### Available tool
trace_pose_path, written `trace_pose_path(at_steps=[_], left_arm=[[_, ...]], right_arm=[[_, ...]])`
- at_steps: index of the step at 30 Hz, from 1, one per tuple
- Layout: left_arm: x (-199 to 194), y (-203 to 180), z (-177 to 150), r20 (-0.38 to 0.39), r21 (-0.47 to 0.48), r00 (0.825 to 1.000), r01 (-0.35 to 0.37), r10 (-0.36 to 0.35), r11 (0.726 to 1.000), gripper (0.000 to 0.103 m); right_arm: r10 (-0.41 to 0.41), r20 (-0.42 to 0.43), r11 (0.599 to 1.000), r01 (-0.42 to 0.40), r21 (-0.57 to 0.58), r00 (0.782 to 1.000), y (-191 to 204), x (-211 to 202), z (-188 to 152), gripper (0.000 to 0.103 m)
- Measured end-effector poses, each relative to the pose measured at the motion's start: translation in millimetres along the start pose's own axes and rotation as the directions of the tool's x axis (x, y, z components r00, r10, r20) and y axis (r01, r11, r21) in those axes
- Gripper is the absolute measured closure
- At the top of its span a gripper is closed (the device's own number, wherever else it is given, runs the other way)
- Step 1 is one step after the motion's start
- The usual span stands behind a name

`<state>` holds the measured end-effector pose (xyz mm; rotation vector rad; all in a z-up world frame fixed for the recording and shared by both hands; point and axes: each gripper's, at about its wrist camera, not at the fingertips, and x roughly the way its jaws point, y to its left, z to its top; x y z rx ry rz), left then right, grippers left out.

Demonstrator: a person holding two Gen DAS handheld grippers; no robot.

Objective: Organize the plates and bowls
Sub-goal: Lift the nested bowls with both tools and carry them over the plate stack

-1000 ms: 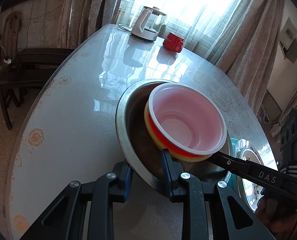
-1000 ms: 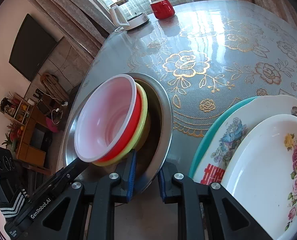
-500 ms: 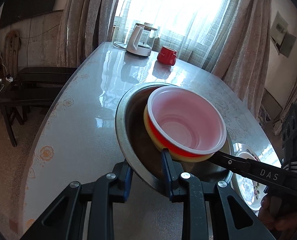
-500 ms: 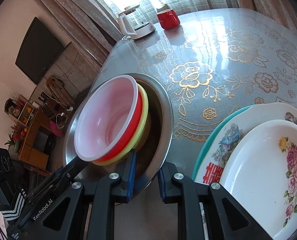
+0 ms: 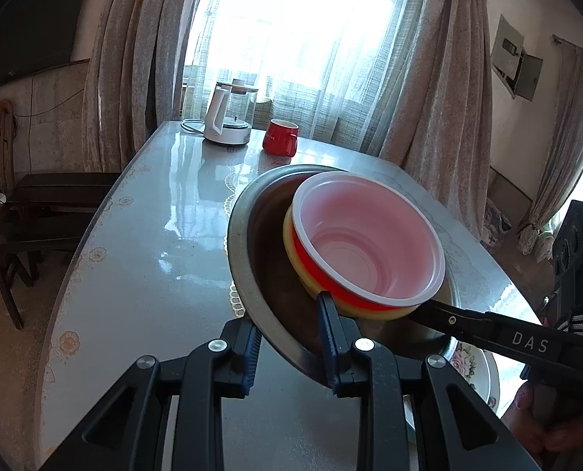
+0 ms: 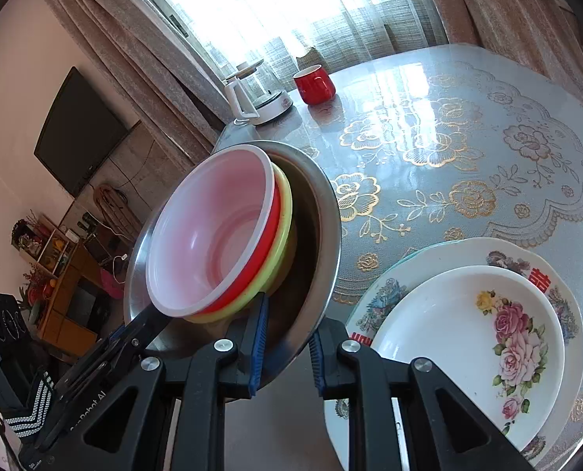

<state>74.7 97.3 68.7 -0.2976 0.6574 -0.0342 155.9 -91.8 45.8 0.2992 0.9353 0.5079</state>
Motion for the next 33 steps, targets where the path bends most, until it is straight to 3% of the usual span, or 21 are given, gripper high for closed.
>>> trace_pose_path(at_steps=[18,33], left_arm=[[5.5,-84.7,-5.3,-0.014,0.114,0.99,0.144,-0.143,0.983,0.075],[15.4,-124.1,-27.4,-0.082,0.162,0.979,0.198,-0.187,0.967,0.075]], right_arm=[[-0.086,0.099,0.992,0.076,0.099,0.991,-56.3,-77.6,-11.7,0.083],[-0.133,0.104,0.977,0.113,0.18,0.986,-93.9,-110.8,-40.6,0.083]])
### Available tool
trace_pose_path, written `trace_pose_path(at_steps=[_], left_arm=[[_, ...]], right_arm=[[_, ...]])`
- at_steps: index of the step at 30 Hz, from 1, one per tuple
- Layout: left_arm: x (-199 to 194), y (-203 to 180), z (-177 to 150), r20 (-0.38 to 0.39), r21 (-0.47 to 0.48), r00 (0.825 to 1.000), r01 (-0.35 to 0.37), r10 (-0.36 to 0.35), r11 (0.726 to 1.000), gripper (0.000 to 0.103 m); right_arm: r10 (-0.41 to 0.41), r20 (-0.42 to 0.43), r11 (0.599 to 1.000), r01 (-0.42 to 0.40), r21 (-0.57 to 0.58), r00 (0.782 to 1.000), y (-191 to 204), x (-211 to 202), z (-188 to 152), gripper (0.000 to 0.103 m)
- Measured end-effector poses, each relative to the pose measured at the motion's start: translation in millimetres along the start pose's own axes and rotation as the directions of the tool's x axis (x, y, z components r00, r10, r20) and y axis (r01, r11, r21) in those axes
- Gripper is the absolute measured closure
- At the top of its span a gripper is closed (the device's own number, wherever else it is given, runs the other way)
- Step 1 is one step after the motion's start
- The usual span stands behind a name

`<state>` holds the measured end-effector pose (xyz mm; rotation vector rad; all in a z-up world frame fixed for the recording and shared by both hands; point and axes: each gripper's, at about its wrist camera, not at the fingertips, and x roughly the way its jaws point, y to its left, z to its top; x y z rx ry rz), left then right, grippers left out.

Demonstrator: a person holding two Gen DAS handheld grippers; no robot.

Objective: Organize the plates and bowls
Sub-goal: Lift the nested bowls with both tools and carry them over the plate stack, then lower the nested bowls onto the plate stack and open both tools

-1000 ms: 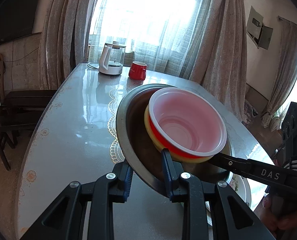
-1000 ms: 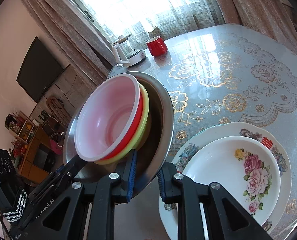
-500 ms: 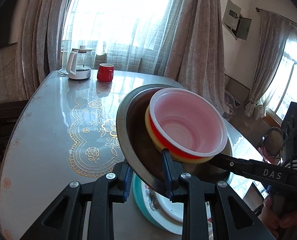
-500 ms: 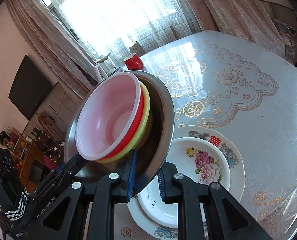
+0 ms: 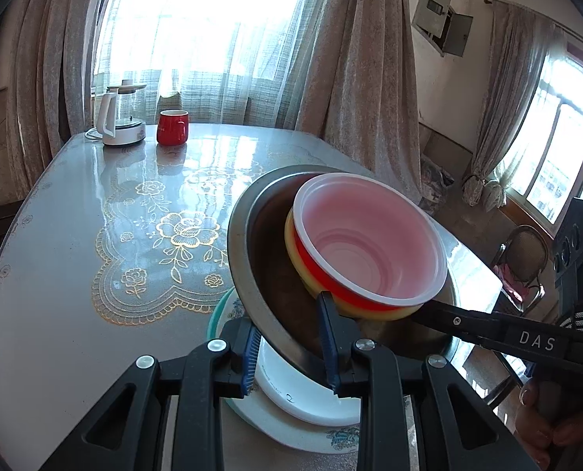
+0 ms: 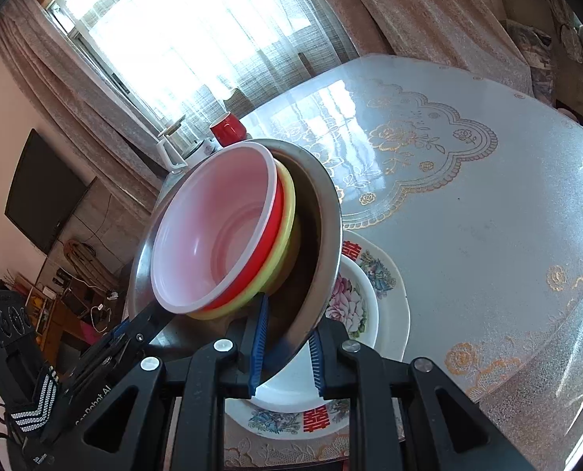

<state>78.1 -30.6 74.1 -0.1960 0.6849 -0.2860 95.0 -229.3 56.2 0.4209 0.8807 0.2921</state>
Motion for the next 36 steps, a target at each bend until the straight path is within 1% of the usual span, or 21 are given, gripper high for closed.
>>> trace_pose_path(at_steps=[13,21,28,36], left_arm=[[11.5,-8.3,-22.7,-0.057,0.003,0.998,0.005,-0.004,1.0,0.074],[15.2,-5.1,-29.9,-0.069,-0.006,0.997,-0.016,0.016,1.0,0.074],[21.3,-0.7,-35.1,-0.096,-0.026,0.995,-0.026,0.024,0.999,0.073],[25.8,-2.2,-37.4,-0.107,-0.025,0.994,-0.033,0.03,0.999,0.073]], right_arm=[[-0.03,-0.036,0.998,0.032,0.059,0.999,-19.7,3.4,-15.8,0.083],[-0.035,-0.064,0.996,0.041,0.084,0.997,-21.0,13.2,-19.5,0.083],[-0.047,-0.089,0.995,0.055,0.087,0.995,-21.2,22.5,-22.1,0.082],[-0.055,-0.098,0.994,0.064,0.092,0.994,-23.3,26.7,-22.6,0.082]])
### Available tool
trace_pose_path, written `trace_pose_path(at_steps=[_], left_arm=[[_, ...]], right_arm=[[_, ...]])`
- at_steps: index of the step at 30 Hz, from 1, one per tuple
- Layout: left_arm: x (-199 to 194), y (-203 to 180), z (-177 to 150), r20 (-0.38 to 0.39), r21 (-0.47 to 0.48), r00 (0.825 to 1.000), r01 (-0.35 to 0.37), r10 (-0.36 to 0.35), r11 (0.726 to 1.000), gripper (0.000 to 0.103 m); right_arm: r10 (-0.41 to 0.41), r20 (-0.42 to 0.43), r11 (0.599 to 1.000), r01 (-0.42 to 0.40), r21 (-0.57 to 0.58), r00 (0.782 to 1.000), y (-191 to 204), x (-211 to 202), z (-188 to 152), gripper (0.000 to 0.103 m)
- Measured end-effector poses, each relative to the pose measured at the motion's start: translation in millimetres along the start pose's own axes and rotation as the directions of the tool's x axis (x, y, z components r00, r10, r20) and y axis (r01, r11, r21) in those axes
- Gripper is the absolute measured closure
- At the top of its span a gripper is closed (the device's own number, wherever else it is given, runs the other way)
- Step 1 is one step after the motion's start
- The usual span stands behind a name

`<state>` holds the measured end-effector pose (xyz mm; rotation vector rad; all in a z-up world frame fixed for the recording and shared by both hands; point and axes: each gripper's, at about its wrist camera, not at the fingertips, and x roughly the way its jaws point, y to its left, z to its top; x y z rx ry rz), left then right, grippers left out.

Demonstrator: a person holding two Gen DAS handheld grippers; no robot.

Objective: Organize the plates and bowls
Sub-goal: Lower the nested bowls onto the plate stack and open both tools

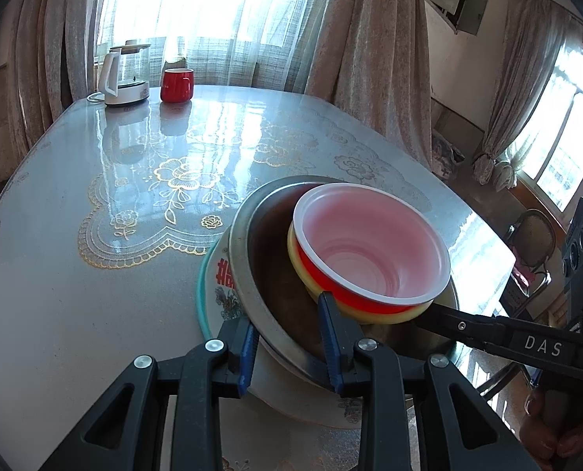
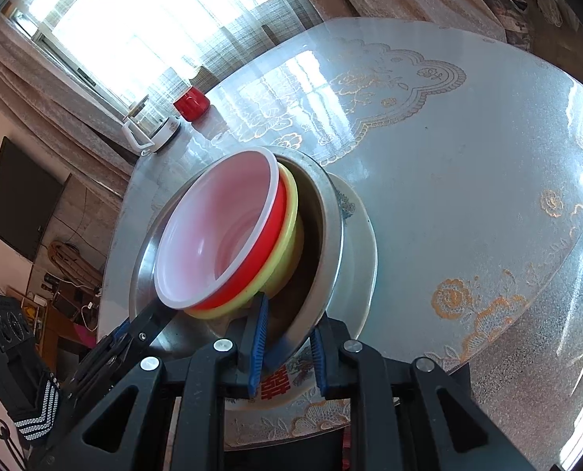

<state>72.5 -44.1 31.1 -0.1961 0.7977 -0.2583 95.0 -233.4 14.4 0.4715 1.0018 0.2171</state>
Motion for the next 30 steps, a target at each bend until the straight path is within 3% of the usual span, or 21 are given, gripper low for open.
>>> trace_pose_path(at_steps=[22,26,30], left_arm=[[5.2,5.6,-1.1,-0.021,-0.038,1.0,-0.004,0.004,0.999,0.072],[4.6,4.4,-1.3,-0.033,-0.036,0.999,0.001,-0.002,0.999,0.072],[0.6,4.3,-3.7,-0.037,-0.033,0.999,0.005,-0.007,0.999,0.066]], right_arm=[[-0.015,-0.002,0.999,0.015,-0.029,1.0,2.9,0.4,-0.8,0.081],[-0.012,-0.002,0.999,0.012,-0.035,1.0,4.3,-1.7,-2.5,0.076],[-0.051,0.034,0.996,0.053,-0.075,0.998,7.2,-8.4,-4.4,0.074]])
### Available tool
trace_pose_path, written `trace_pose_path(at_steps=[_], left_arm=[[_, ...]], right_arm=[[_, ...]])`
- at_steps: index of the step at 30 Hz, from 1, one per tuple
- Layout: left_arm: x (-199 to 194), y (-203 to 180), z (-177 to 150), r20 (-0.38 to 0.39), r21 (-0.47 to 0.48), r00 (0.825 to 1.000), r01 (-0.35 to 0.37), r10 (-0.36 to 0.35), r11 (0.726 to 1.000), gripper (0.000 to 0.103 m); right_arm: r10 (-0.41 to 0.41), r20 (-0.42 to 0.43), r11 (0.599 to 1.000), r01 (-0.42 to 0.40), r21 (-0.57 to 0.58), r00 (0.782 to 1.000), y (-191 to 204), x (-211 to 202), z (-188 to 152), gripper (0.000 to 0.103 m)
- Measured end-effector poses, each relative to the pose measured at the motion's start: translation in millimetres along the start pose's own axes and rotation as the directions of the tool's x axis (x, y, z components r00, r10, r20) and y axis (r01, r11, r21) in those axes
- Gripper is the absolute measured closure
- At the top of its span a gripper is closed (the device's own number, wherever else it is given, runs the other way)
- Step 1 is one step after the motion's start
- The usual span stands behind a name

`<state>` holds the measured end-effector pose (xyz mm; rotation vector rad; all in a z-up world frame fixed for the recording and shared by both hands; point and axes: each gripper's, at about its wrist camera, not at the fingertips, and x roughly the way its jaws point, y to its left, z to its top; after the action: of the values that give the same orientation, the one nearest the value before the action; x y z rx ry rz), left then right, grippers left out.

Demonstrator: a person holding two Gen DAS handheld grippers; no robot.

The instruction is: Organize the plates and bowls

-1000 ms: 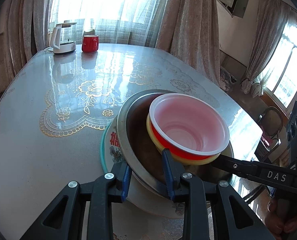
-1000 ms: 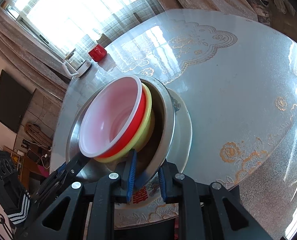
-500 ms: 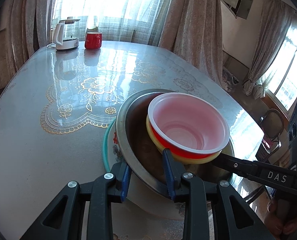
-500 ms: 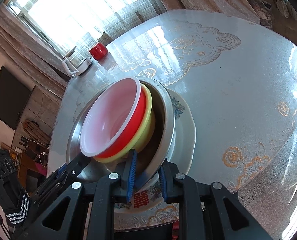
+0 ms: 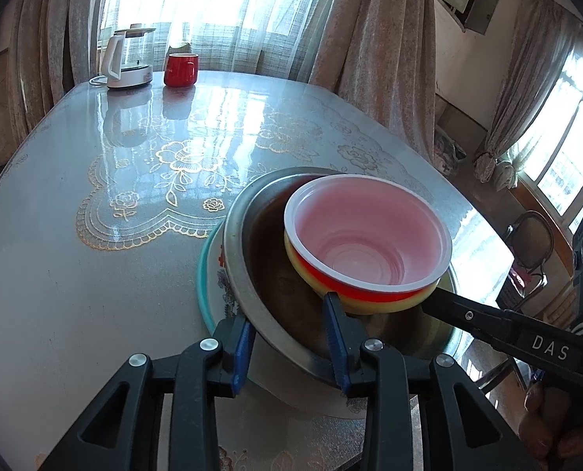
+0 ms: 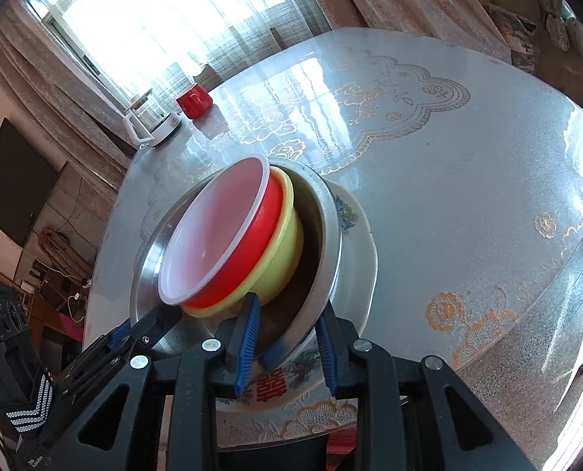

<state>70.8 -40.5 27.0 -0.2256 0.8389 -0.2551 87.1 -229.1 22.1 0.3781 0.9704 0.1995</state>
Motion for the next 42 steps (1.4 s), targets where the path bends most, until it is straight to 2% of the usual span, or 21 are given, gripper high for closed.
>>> trace_pose_path(at_steps=[4,8,9,15,19,23,27,30,42], left_arm=[[-18.2,-2.2,-1.4,0.066,0.032,0.997,-0.036,0.034,0.999,0.055],[-35.5,-3.9,-3.6,0.127,0.06,0.99,-0.073,0.065,0.996,0.032],[-38.1,-3.9,-4.3,0.129,0.064,0.989,-0.082,0.073,0.995,0.025],[-48.1,-0.9,-17.5,0.109,0.082,0.986,-0.138,0.129,0.987,0.009],[-48.8,3.1,-28.1,0.085,0.082,0.982,-0.177,0.17,0.981,0.008],[-50.4,5.5,-34.7,0.092,0.092,0.972,-0.225,0.217,0.97,0.003],[-58.2,4.5,-43.3,0.12,0.092,0.97,-0.223,0.212,0.97,0.0],[-61.5,1.5,-47.9,0.127,0.096,0.964,-0.246,0.233,0.965,0.0],[-65.5,-6.5,-52.3,0.129,0.129,0.966,-0.239,0.223,0.962,0.0]], right_arm=[[-0.064,0.057,0.997,0.066,-0.041,0.996,0.6,-11.4,-1.8,0.071],[-0.06,0.085,0.997,0.064,-0.042,0.995,-1.7,-22.2,-3.4,0.071],[-0.061,0.091,0.996,0.066,-0.052,0.994,-0.4,-25.0,-5.0,0.071],[-0.138,0.146,0.973,0.161,-0.165,0.98,13.1,-42.2,-28.0,0.065],[-0.171,0.173,0.958,0.205,-0.199,0.97,15.6,-46.8,-43.3,0.061],[-0.197,0.178,0.95,0.232,-0.209,0.964,14.6,-42.2,-59.8,0.052],[-0.199,0.141,0.958,0.223,-0.182,0.97,8.0,-34.3,-72.3,0.051],[-0.192,0.128,0.966,0.21,-0.151,0.973,3.6,-34.6,-79.4,0.051],[-0.18,0.127,0.964,0.201,-0.176,0.975,11.9,-37.2,-89.7,0.051]])
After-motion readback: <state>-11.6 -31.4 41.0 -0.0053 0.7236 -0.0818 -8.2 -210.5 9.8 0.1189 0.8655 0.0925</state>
